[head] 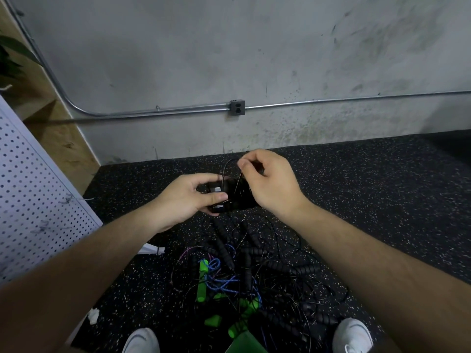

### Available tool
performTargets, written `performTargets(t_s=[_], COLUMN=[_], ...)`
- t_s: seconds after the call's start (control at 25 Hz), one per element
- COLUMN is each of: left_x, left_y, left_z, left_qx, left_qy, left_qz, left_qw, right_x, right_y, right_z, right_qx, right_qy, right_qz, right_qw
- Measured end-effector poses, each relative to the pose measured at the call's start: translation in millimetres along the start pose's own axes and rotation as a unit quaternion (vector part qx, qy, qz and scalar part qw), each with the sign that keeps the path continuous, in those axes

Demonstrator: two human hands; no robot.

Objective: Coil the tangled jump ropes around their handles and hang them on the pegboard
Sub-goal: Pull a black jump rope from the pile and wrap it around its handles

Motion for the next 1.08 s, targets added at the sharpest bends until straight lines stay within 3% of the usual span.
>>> performTargets(t_s=[0.12, 0.28, 0.44, 0.6, 0.68, 0.84, 0.96, 1.08], left_x=[-8.1, -33.1, -49.1, -58.6, -65.6, -89.7, -108.0, -113.6], left_y=[6.8, 16.9, 28.9, 36.2, 41.6, 60.0, 94.3, 152.9], left_z=[-1.7, -3.4, -11.5, -20.5, -21.6, -16.6, -17.0, -26.3], left_qx=[-0.017, -0.038, -0.077, -0.018, 0.018, -0.012, -0.03, -0.078], left_qy=[-0.008, -0.026, -0.082, -0.194, -0.171, -0.086, -0.083, -0.046], left_qz=[-0.045, -0.093, -0.096, 0.11, 0.228, 0.441, 0.466, 0.45], left_qw=[0.999, 0.995, 0.989, 0.975, 0.958, 0.894, 0.88, 0.889], right_x=[-6.4, -12.0, 9.9, 34.3, 47.3, 87.6, 122.2, 166.7], right_y=[-7.8, -31.9, -47.2, -51.0, -52.2, -54.9, -67.8, -92.5], right_z=[4.9, -0.4, -0.1, 5.5, 9.7, 12.2, 10.9, 9.3], right_qx=[-0.018, -0.009, -0.074, -0.083, -0.078, -0.055, -0.024, -0.021], right_qy=[0.071, 0.228, 0.257, 0.227, 0.216, 0.227, 0.274, 0.349], right_qz=[0.011, -0.046, -0.112, -0.13, -0.101, -0.032, -0.028, -0.128], right_qw=[0.997, 0.972, 0.957, 0.962, 0.968, 0.972, 0.961, 0.928])
Point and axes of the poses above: each hand's wrist, its own z-axis towards the middle knuckle, its own x-axis out of the palm, y = z × x, the point moved 1 cm from there along z, towards the middle knuckle, and after that the axes turned 14 degrees about z, right-handed, at the moved point
